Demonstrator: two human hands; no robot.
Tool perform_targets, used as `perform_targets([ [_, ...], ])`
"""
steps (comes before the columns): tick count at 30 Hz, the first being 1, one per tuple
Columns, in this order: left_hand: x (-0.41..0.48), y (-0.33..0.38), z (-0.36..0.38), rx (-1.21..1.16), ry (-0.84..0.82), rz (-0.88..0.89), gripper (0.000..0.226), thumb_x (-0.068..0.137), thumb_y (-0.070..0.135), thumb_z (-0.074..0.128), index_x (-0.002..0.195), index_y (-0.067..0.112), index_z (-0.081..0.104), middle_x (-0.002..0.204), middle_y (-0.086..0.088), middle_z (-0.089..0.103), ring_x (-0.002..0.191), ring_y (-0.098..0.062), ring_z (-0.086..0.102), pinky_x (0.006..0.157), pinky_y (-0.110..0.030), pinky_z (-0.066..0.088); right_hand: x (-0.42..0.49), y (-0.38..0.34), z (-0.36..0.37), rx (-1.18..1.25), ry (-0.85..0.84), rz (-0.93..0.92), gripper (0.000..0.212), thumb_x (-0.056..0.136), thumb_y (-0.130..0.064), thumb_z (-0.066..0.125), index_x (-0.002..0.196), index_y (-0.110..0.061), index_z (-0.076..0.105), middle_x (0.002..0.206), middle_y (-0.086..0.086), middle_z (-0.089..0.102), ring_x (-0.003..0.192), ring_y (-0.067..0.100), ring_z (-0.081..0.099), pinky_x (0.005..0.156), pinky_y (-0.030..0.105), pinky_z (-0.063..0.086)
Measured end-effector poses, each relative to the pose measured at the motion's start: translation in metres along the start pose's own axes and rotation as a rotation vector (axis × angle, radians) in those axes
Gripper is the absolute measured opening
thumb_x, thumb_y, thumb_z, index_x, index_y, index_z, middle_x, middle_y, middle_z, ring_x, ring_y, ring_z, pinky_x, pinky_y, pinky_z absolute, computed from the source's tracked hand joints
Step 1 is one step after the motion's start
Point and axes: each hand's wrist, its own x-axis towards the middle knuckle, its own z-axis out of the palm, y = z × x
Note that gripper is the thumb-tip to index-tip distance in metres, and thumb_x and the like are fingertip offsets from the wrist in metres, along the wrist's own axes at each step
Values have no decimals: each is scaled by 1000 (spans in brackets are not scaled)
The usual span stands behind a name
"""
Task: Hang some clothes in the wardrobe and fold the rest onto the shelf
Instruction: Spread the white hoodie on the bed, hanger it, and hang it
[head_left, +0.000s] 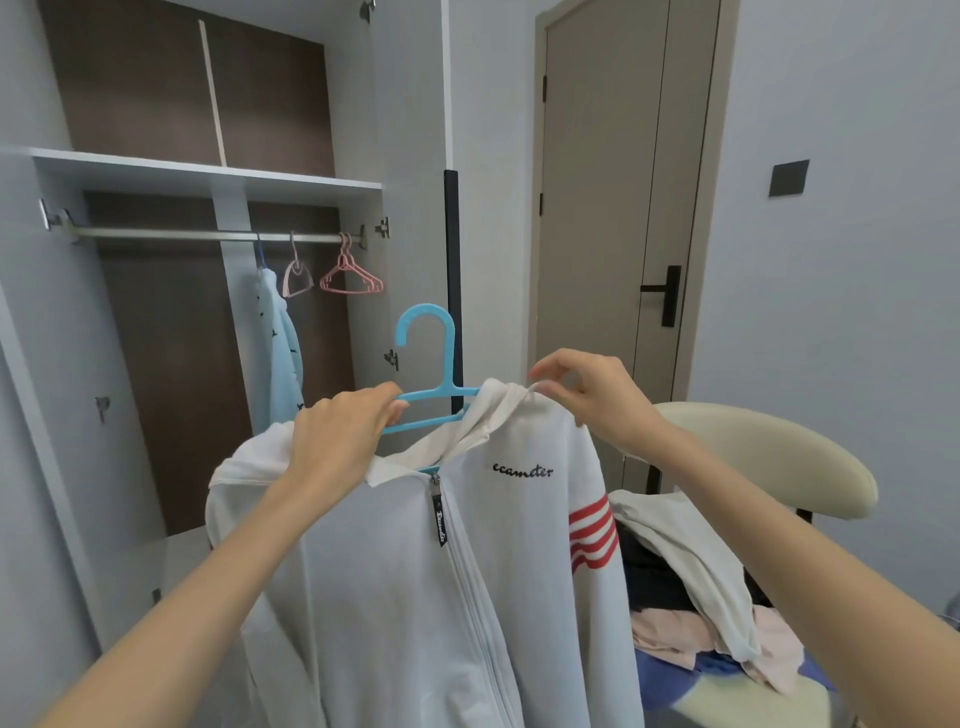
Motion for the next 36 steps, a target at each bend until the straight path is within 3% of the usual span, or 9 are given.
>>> perform_targets([
  [7,3,-5,14,-49,78,-153,12,97,33,50,93,24,54,79,3,61,65,-22,57,64,-36,53,-36,-11,3,186,-188,361,16,101,-27,43,98,-12,38,59,3,59,32,4,41,36,15,33],
  [12,4,1,14,-51,110,-112,11,97,32,50,95,22,55,77,6,56,65,-24,56,63,-38,53,-57,1,19,168,-642,618,26,100,-27,36,102,-2,45,91,6,73,46,22,63,45,28,53],
  [16,1,6,18,-49,106,-73,16,97,35,47,100,22,57,90,3,66,71,-27,61,65,-39,53,-34,14,26,3,-117,453,25,95,-34,41,91,-23,63,95,-5,67,78,23,66,77,43,55],
  [20,-3,7,23,-77,136,-5,14,93,31,57,100,19,60,91,1,69,70,-27,63,61,-40,56,-4,8,15,56,145,418,36,96,-40,37,91,-11,57,86,3,61,80,26,56,74,38,46],
  [22,-7,8,25,-66,162,59,14,88,26,66,98,18,62,88,1,71,64,-26,64,55,-37,56,13,6,15,-12,31,498,56,97,-49,31,86,-3,60,88,12,61,91,33,54,77,40,42],
  [24,-11,9,27,-55,203,127,16,81,21,73,93,17,64,81,2,71,57,-23,63,47,-29,52,24,4,20,-126,-184,612,72,94,-65,22,110,-12,67,124,12,59,124,35,45,99,47,34],
  [27,-17,10,31,-54,234,172,16,79,20,75,89,18,64,76,5,71,54,-21,63,42,-25,47,29,-5,24,22,-525,675,68,96,-64,25,141,-16,45,153,5,34,141,27,29,113,40,21],
  [32,-26,7,39,-104,119,94,14,93,33,56,93,20,61,82,8,68,65,-24,64,53,-34,52,21,8,26,394,-749,778,33,98,-42,48,99,-13,66,110,7,69,98,22,64,95,34,50],
  [36,-23,8,48,-131,-43,49,16,96,38,48,94,25,57,84,9,65,73,-22,61,65,-36,53,24,20,38,480,-481,853,23,94,-25,60,99,-3,64,95,8,68,83,19,64,70,25,53],
])
